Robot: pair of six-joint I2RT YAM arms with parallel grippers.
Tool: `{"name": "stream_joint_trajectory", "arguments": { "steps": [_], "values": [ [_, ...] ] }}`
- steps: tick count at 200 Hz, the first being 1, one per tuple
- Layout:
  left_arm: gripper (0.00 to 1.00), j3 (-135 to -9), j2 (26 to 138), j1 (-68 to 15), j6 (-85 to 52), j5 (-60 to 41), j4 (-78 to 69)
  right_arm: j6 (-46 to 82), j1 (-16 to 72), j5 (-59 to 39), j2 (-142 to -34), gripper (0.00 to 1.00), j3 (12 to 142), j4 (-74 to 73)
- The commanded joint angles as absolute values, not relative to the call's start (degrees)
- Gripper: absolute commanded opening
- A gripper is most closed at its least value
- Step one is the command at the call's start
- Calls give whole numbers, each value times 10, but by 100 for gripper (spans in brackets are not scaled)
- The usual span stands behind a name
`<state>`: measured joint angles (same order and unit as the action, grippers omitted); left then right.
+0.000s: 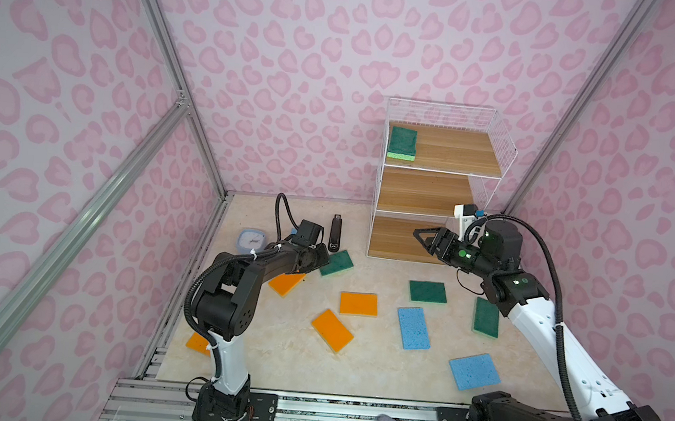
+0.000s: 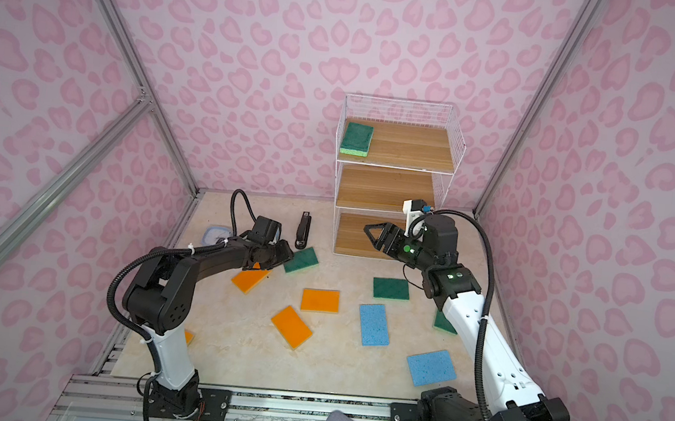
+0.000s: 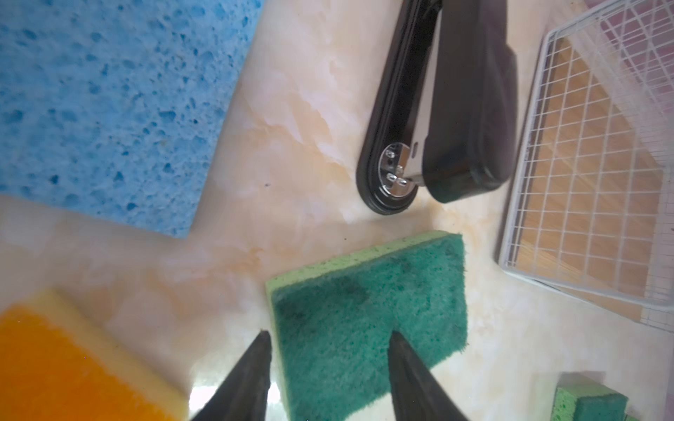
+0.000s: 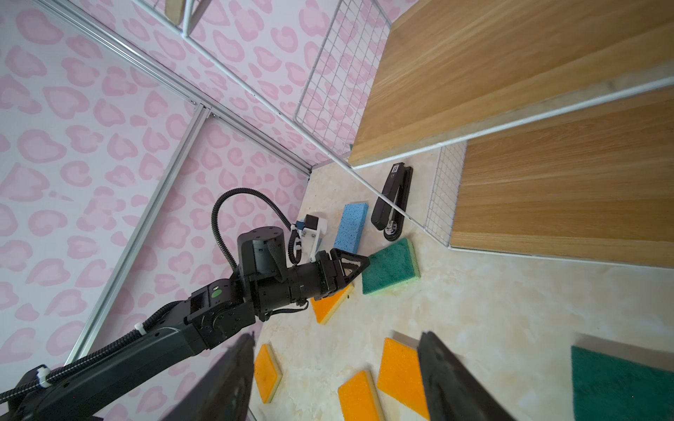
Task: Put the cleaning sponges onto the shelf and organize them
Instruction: 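Grasp another green sponge with the left gripper while the right arm withdraws, then lift the green sponge with the left gripper toward the right gripper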
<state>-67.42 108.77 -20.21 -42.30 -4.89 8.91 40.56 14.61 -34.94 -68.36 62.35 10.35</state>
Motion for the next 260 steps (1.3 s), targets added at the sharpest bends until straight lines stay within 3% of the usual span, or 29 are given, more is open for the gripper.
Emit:
{"name": "stream_joint_trajectory", "arguments": {
  "steps": [1, 37, 64, 104, 182, 224, 260],
  "values": [
    [51, -685, 1109, -201, -431, -42, 71, 412, 146, -359, -690, 72, 625, 76],
    [47, -686, 1128, -202, -431, -45, 63, 415, 146, -361, -701, 72, 632, 76],
    [38, -686, 1131, -201, -424, -47, 62, 415, 146, -363, -706, 72, 634, 75],
    [4, -684, 1112, -201, -402, -50, 74, 412, 146, -364, -705, 72, 626, 76],
    [4, -706, 1021, -201, -305, -165, 141, 407, 147, -385, -701, 72, 586, 66],
    [4, -737, 987, -202, -237, -287, 186, 418, 147, -403, -703, 62, 543, 15],
    [4, -795, 977, -202, -187, -338, 253, 422, 148, -442, -726, 66, 528, -11]
  ]
}}
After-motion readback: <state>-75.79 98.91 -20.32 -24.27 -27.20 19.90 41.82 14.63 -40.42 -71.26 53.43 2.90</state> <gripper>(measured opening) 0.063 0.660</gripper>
